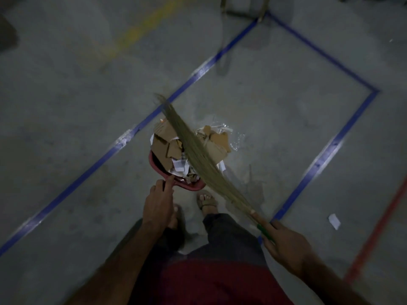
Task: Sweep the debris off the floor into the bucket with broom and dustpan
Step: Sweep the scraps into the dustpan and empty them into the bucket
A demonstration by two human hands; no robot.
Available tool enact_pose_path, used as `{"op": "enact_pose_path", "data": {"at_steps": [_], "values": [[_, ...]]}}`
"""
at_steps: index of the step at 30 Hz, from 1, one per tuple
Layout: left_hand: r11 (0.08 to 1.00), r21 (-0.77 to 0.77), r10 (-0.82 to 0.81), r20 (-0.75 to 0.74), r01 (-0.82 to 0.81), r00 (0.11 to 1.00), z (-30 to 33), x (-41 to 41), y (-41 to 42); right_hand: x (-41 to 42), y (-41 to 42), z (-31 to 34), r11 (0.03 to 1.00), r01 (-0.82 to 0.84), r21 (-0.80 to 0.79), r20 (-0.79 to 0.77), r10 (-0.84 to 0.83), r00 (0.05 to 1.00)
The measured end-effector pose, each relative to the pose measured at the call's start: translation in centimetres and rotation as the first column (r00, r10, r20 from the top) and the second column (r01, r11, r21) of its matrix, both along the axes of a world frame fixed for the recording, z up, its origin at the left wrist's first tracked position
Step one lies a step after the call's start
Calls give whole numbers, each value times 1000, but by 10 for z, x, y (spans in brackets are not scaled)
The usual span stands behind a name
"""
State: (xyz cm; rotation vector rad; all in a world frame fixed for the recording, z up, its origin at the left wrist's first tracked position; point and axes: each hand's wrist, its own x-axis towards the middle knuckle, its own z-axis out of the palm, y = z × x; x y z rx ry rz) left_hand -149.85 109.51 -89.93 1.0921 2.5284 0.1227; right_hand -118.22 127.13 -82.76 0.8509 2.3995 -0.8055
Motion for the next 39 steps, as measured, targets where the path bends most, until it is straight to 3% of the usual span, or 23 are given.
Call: {"op": "enact_pose_path", "data": {"at_steps": [13,23,29,34,39], "values": [[985,150,-68,-137,89,988,73,40,-100,60,-163,61,950,108,294,-204,-48,978],[938,179,-271,-150,296,951,112,127,-176,163,-306,89,901,262,347,-246,-182,952],[861,207,-435,-171,464,884,130,219,-160,260,-358,102,838,445,316,-196,-401,895],[780,250,-547,-170,573,819,140,337,-136,355,-388,114,692,651,312,-251,-601,759],[686,309,-658,-123,659,743,134,477,-118,482,-410,111,591,741,318,-255,-699,668]]}}
